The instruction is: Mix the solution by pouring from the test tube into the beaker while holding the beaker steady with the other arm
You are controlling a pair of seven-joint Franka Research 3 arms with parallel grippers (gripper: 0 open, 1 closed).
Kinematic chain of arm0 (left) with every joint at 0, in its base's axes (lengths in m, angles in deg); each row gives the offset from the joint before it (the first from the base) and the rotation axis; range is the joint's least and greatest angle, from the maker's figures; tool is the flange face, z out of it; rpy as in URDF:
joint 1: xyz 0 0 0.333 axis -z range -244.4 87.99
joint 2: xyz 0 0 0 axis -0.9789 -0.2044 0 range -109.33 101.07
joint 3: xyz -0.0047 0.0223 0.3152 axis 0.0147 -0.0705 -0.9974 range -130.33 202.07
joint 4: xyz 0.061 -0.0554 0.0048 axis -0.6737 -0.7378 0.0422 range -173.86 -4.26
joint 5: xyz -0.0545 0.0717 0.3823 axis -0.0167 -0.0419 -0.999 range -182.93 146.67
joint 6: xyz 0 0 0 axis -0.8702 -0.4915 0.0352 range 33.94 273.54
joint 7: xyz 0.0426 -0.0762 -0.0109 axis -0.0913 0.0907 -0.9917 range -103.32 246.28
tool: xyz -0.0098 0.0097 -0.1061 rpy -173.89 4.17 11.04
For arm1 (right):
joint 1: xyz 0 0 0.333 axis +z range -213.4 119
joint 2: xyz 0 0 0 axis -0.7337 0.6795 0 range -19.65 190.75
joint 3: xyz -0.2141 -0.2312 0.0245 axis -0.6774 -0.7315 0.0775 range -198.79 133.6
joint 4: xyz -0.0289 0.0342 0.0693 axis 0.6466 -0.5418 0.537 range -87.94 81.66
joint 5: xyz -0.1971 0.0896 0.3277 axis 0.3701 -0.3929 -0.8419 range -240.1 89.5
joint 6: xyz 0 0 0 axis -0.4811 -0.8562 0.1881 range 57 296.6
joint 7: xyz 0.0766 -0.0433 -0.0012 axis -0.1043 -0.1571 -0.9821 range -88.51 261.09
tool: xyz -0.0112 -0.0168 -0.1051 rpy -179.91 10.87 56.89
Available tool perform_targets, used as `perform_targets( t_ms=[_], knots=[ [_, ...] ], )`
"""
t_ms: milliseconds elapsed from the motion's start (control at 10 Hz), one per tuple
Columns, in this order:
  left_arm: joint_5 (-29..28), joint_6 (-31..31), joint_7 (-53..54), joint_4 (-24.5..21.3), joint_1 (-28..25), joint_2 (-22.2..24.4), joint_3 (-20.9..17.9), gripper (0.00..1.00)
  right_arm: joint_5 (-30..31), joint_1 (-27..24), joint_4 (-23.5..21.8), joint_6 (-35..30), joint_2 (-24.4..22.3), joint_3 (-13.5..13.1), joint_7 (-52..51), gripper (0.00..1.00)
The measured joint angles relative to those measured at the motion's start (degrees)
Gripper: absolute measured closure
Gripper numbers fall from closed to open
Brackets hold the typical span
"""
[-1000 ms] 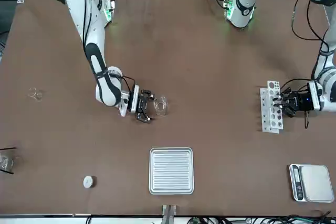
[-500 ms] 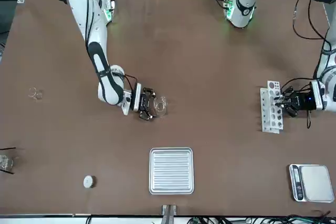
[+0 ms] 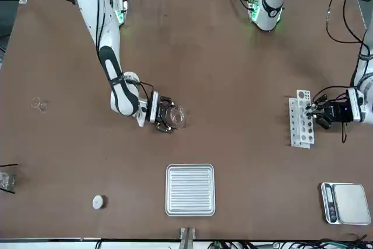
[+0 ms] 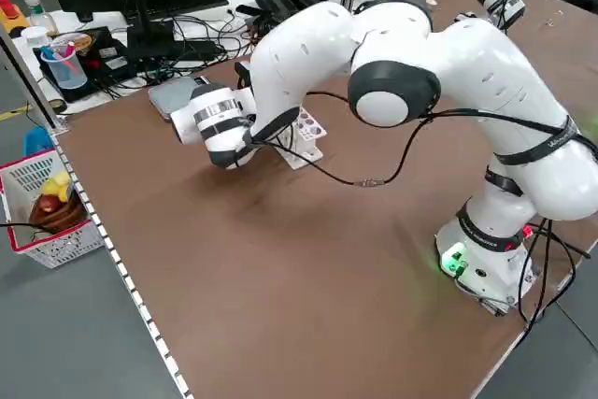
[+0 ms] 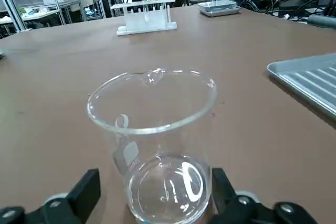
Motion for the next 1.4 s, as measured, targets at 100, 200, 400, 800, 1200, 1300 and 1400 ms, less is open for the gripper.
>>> perform_targets(
  t_ms=[100,200,400,800,1200,1300,1400],
  knots=[
    [0.0,-0.3,0.0,0.0,0.0,0.3,0.1,0.79,0.0,0.0,0.0,0.1,0.0,0.0,0.0,0.09],
    [0.0,-0.7,-0.1,0.0,0.0,0.5,0.2,0.79,0.0,0.0,0.0,0.2,0.0,0.0,0.0,0.11],
    [0.0,-1.1,-0.1,-0.1,0.0,1.0,0.4,0.79,0.0,0.0,0.0,0.7,0.0,0.0,0.0,0.21],
    [0.0,-1.8,-0.2,-0.1,-0.3,1.5,0.7,0.79,0.0,0.0,0.0,0.7,0.0,0.4,0.0,0.29],
    [0.0,-2.1,-0.2,-0.1,-0.4,1.7,1.1,0.79,0.0,0.0,0.0,0.8,0.0,0.6,0.0,0.29],
    [0.0,-2.3,-0.2,-0.1,-0.4,1.8,1.2,0.79,0.0,0.0,0.0,0.9,0.0,0.5,0.0,0.29],
    [0.0,-2.4,-0.2,-0.1,-0.6,2.0,1.3,0.79,0.0,0.0,0.0,0.9,0.0,0.5,0.0,0.29]
  ],
)
